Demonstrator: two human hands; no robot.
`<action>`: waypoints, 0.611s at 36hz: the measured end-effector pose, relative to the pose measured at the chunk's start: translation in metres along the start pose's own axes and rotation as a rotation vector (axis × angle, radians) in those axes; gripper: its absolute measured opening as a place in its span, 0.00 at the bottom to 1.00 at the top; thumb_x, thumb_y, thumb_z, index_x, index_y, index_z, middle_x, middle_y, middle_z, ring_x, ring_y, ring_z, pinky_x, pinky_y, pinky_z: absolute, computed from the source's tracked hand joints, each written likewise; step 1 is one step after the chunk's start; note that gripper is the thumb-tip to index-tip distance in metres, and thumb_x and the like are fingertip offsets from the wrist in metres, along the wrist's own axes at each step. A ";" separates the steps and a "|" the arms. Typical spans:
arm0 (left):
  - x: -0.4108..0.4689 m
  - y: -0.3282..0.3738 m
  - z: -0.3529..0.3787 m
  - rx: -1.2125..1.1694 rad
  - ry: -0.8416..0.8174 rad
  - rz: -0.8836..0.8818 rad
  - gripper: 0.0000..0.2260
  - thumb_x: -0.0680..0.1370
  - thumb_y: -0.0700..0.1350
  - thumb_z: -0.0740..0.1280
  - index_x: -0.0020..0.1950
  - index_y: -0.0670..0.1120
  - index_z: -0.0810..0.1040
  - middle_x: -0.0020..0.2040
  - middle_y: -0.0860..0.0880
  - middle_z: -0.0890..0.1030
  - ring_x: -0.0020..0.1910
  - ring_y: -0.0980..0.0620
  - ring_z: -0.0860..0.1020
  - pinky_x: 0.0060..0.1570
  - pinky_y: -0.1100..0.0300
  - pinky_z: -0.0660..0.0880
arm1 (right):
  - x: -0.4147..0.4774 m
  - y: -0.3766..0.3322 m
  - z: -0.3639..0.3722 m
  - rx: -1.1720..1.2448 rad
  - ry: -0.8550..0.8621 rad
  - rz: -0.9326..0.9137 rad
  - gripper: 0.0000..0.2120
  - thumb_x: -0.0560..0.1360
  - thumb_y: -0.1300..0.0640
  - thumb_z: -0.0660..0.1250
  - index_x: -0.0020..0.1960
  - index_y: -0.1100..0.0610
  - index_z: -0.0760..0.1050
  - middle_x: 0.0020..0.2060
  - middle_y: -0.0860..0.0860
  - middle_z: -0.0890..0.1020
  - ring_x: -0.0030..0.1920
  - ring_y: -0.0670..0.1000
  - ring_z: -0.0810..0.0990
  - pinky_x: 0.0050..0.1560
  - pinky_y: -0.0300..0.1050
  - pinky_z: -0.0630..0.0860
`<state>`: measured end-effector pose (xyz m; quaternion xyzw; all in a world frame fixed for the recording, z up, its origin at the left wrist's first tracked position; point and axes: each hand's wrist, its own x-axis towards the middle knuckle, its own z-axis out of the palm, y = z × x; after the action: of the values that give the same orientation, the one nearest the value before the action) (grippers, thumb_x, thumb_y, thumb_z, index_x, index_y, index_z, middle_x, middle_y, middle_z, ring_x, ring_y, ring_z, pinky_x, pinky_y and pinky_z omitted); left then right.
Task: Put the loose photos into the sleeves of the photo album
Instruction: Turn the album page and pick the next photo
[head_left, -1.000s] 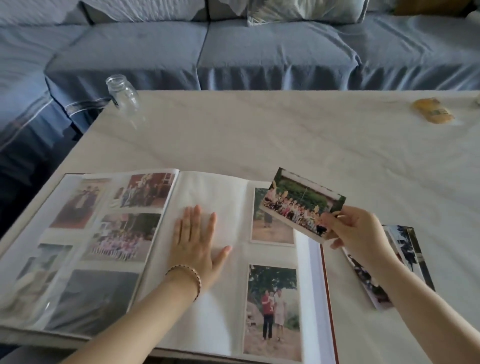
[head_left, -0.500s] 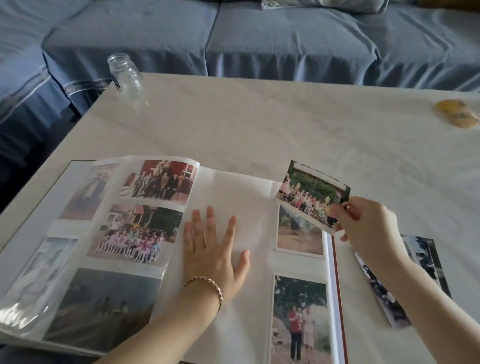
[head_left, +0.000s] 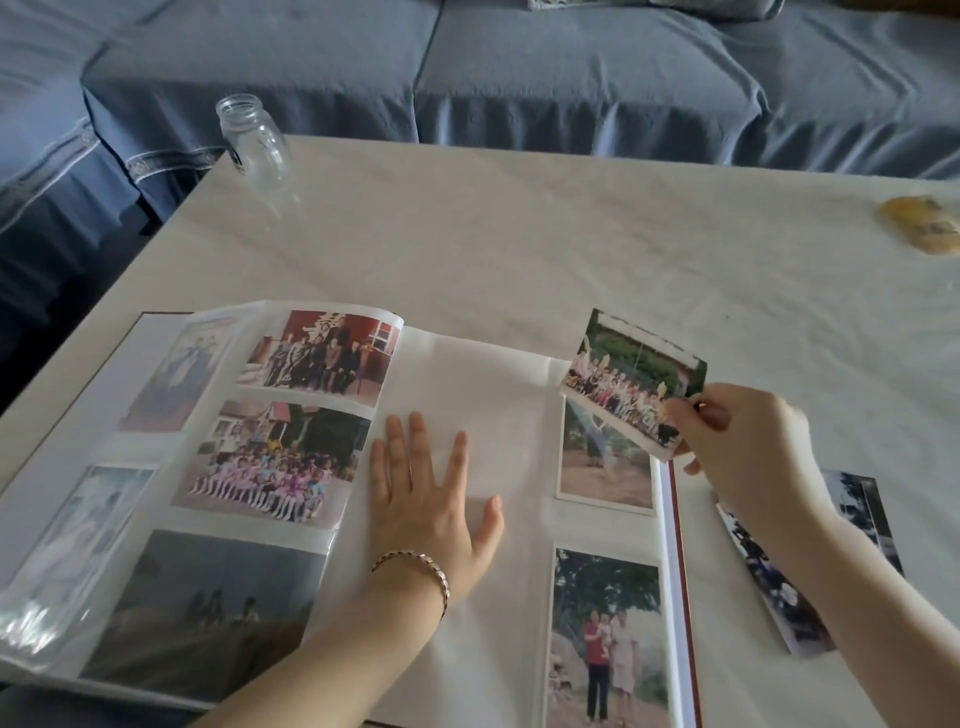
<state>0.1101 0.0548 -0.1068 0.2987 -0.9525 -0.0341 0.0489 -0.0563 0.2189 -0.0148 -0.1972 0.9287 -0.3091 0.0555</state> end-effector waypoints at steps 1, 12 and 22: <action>0.000 0.000 0.000 -0.002 0.007 0.001 0.30 0.70 0.60 0.54 0.66 0.45 0.74 0.69 0.32 0.66 0.69 0.32 0.64 0.67 0.45 0.53 | -0.001 -0.001 -0.001 -0.008 -0.001 -0.011 0.14 0.76 0.58 0.66 0.35 0.65 0.75 0.26 0.56 0.80 0.23 0.40 0.76 0.29 0.48 0.76; 0.000 0.002 0.000 0.007 0.010 -0.009 0.30 0.70 0.59 0.54 0.65 0.46 0.75 0.68 0.32 0.68 0.69 0.32 0.64 0.67 0.43 0.54 | -0.010 -0.008 0.021 0.051 -0.240 0.017 0.13 0.76 0.60 0.66 0.35 0.67 0.76 0.23 0.52 0.80 0.22 0.43 0.78 0.26 0.36 0.74; 0.000 0.000 0.000 0.026 0.013 0.004 0.29 0.70 0.59 0.54 0.64 0.45 0.76 0.68 0.32 0.67 0.68 0.32 0.64 0.66 0.43 0.54 | 0.027 0.009 0.017 0.281 -0.539 0.349 0.07 0.73 0.62 0.69 0.37 0.63 0.78 0.21 0.52 0.79 0.19 0.43 0.75 0.23 0.31 0.73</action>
<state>0.1103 0.0552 -0.1067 0.2978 -0.9531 -0.0195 0.0510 -0.0806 0.2052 -0.0339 -0.1004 0.8488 -0.3566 0.3772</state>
